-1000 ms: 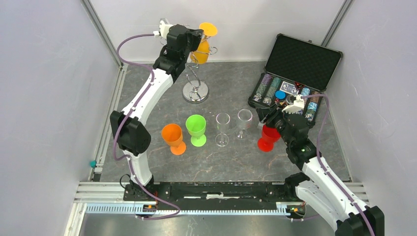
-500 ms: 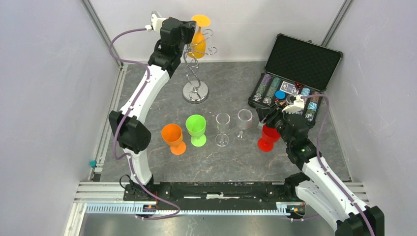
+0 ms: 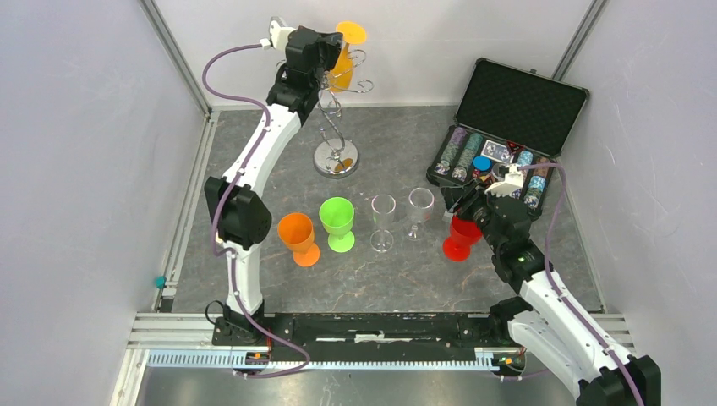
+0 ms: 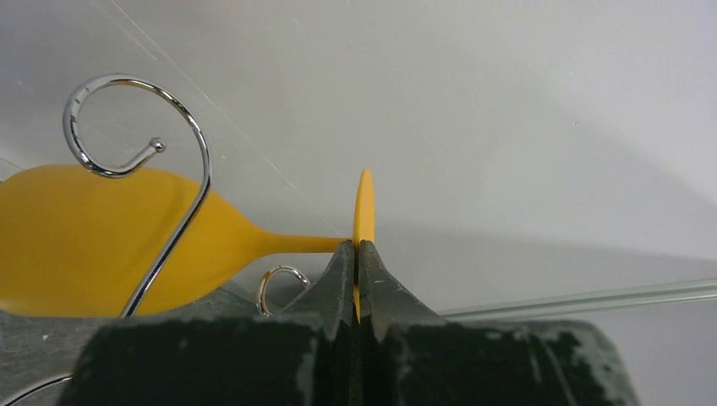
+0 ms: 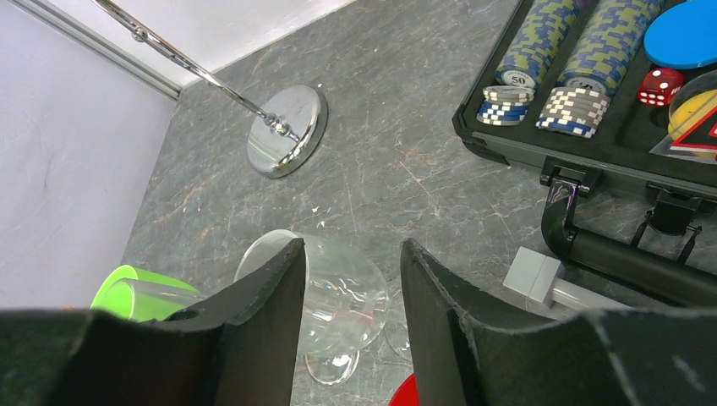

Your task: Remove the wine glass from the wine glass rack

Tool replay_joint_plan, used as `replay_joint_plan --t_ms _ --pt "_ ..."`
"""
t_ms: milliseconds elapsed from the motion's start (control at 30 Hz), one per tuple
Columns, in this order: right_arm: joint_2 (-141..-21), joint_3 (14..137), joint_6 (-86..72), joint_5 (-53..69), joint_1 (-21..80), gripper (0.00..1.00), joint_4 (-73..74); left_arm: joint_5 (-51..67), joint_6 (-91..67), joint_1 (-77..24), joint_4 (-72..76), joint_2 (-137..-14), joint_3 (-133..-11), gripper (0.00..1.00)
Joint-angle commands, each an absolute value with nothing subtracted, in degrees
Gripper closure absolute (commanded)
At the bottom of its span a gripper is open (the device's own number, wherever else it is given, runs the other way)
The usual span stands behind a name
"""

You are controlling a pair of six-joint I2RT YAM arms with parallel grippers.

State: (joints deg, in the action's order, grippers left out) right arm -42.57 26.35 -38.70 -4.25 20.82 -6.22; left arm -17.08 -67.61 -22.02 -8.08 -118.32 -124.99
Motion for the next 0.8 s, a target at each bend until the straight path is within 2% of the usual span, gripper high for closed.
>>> replay_joint_plan --t_ms 0,200,567,767 --pt "-41.53 26.68 -37.91 -5.86 20.57 0.49 -6.55 -14.50 -66.28 -21.60 -2.82 -119.53 -127.79 0.98" --pt "-41.83 27.22 -37.97 -5.34 20.61 0.45 -6.35 -8.63 -65.70 -21.48 -0.48 -122.53 -131.57 0.98" --pt "-40.44 28.66 -38.12 -4.39 20.57 0.23 -5.79 1.38 -65.89 -21.08 1.92 -122.61 -132.39 0.98" --pt "-38.88 29.63 -37.98 -2.51 20.57 0.15 -7.65 7.51 -67.88 -21.16 5.09 -120.74 -130.42 0.98"
